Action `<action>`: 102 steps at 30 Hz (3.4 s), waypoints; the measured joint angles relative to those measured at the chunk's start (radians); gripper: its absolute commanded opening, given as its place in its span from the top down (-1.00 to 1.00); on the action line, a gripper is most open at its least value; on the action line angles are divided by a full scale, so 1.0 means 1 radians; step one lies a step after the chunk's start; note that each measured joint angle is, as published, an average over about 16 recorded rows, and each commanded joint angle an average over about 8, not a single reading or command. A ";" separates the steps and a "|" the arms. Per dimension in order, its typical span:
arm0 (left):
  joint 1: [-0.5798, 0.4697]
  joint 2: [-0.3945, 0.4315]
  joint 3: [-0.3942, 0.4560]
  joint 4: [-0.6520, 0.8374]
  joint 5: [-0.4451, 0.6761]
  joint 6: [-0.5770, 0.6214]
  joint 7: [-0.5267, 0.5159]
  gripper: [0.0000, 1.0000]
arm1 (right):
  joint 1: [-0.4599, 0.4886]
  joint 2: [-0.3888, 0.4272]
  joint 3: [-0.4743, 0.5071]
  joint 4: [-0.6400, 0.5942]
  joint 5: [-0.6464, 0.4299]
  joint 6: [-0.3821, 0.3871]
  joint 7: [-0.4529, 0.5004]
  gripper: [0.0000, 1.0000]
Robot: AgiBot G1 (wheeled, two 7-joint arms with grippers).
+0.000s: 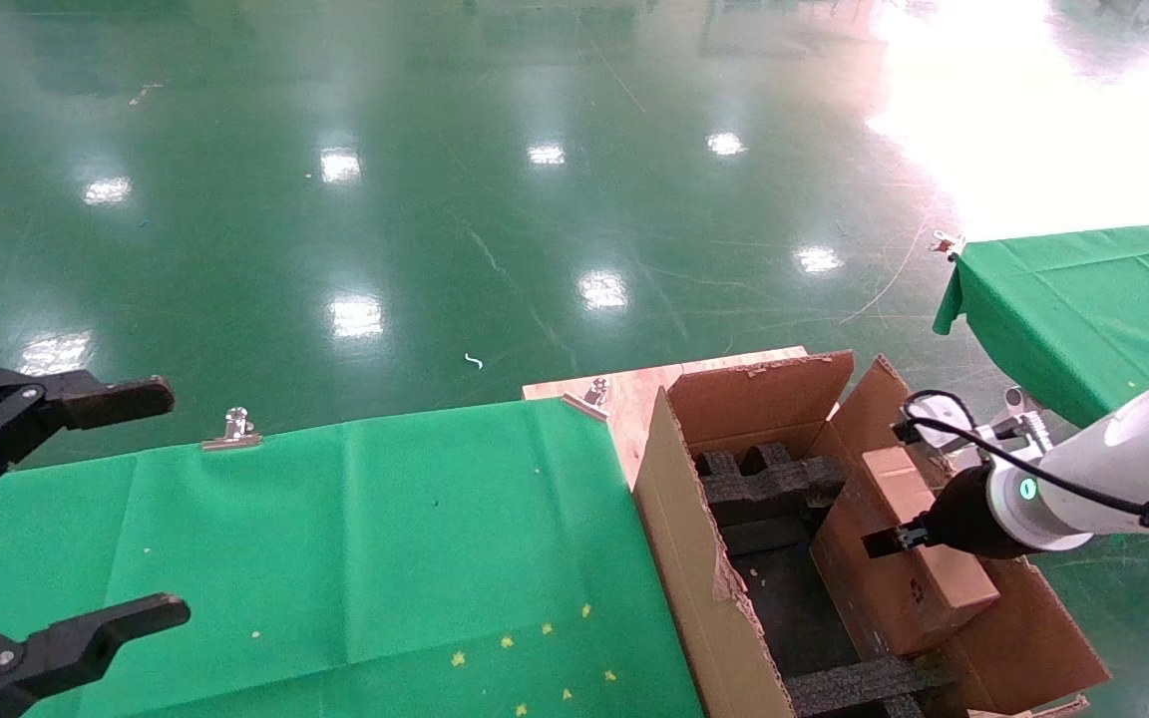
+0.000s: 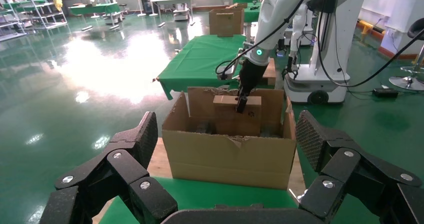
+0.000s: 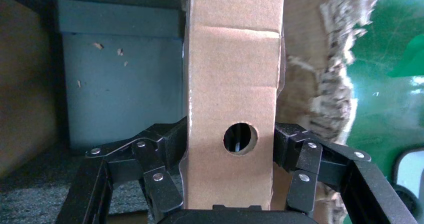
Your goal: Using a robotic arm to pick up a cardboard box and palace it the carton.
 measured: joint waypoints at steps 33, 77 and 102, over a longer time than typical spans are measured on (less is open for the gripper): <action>0.000 0.000 0.000 0.000 0.000 0.000 0.000 -1.00 | -0.119 -0.116 -0.011 -0.234 0.130 0.050 -0.136 1.00; 0.000 0.000 0.000 0.000 -0.001 0.000 0.000 -1.00 | -0.079 -0.135 0.017 -0.282 0.175 0.049 -0.186 -1.00; 0.000 0.000 0.001 0.001 -0.001 -0.001 0.000 -1.00 | 0.256 -0.026 0.299 -0.060 0.689 -0.150 -0.426 -1.00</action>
